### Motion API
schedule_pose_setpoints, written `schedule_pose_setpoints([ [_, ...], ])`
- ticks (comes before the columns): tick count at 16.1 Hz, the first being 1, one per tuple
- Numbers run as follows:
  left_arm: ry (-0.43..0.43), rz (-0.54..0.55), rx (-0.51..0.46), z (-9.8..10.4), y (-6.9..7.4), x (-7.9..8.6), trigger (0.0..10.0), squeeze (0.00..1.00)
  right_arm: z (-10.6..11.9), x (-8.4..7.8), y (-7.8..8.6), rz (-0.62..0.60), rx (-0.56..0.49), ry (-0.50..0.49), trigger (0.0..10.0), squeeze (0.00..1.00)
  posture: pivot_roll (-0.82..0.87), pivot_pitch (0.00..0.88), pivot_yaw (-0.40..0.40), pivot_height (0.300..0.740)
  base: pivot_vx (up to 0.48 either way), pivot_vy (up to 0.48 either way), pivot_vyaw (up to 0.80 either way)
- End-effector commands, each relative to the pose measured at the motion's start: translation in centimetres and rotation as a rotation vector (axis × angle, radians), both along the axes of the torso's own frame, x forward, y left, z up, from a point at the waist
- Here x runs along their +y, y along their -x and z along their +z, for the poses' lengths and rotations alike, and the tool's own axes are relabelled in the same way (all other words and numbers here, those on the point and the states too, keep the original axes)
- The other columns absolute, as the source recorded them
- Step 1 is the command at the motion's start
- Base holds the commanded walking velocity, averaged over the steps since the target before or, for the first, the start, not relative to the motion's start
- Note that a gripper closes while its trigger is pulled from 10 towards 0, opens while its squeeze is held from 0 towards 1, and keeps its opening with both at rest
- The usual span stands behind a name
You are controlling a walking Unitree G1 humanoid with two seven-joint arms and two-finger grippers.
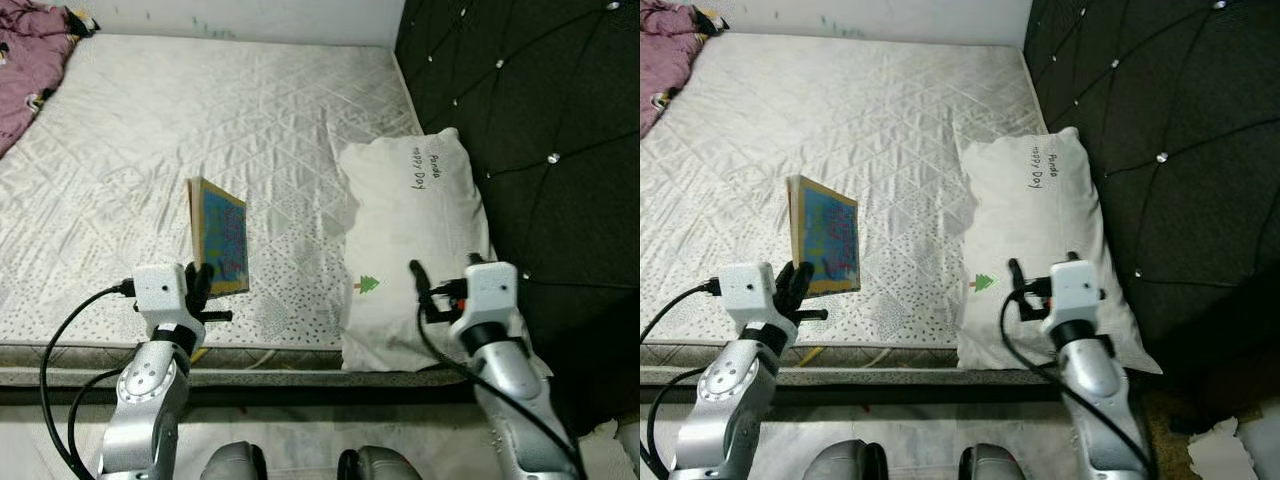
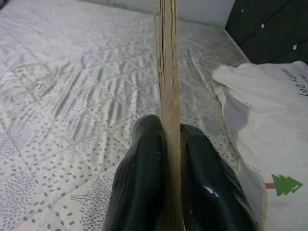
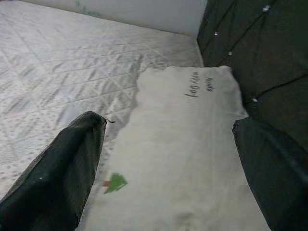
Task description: Clean up the room
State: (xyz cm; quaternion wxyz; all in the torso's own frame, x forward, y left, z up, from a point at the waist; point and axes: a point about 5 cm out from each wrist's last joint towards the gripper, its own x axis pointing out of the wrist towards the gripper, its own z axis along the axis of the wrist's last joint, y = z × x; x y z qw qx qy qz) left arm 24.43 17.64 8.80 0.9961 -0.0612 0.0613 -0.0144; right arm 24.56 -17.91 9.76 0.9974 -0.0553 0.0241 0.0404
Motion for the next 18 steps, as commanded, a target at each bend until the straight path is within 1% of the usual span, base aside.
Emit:
schedule_pose_setpoints([
  [1, -0.015, 0.003, -0.041, 0.86, -0.33, 0.25, 10.0, 0.0, 0.18, -0.37, 0.06, -0.01, 0.001, -0.004, 10.0, 0.0, -0.01, 0.122, -0.041, 0.74, 0.0, 0.0, 0.0],
  [5, -0.004, 0.016, -0.076, 1.32, 0.12, 0.57, 10.0, 0.0, 0.32, 0.22, -0.06, 0.03, -0.007, 0.011, 10.0, 0.0, 0.01, 0.133, -0.051, 0.74, 0.0, 0.0, 0.0],
  [6, -0.002, 0.016, -0.079, 1.36, 0.14, 0.57, 10.0, 0.0, 0.33, 0.24, -0.06, 0.031, -0.008, 0.012, 10.0, 0.0, 0.01, 0.133, -0.051, 0.74, 0.274, 0.0, 0.0],
  [8, -0.002, 0.02, -0.078, 1.35, 0.17, 0.66, 10.0, 0.0, 0.29, 0.37, -0.12, 0.043, -0.007, 0.019, 10.0, 0.0, 0.01, 0.13, -0.053, 0.74, 0.304, 0.0, 0.51],
  [14, -0.002, 0.015, -0.07, 1.23, -0.01, 0.58, 10.0, 0.0, 0.1, 0.31, -0.34, 0.033, 0.0, 0.011, 10.0, 0.0, 0.01, 0.121, -0.05, 0.74, 0.298, 0.0, 0.0],
  [18, -0.002, 0.021, -0.069, 1.21, -0.09, 0.58, 10.0, 0.0, 0.05, 0.34, -0.44, 0.035, 0.003, 0.008, 10.0, 0.0, 0.01, 0.123, -0.049, 0.74, 0.0, 0.0, 0.0],
])
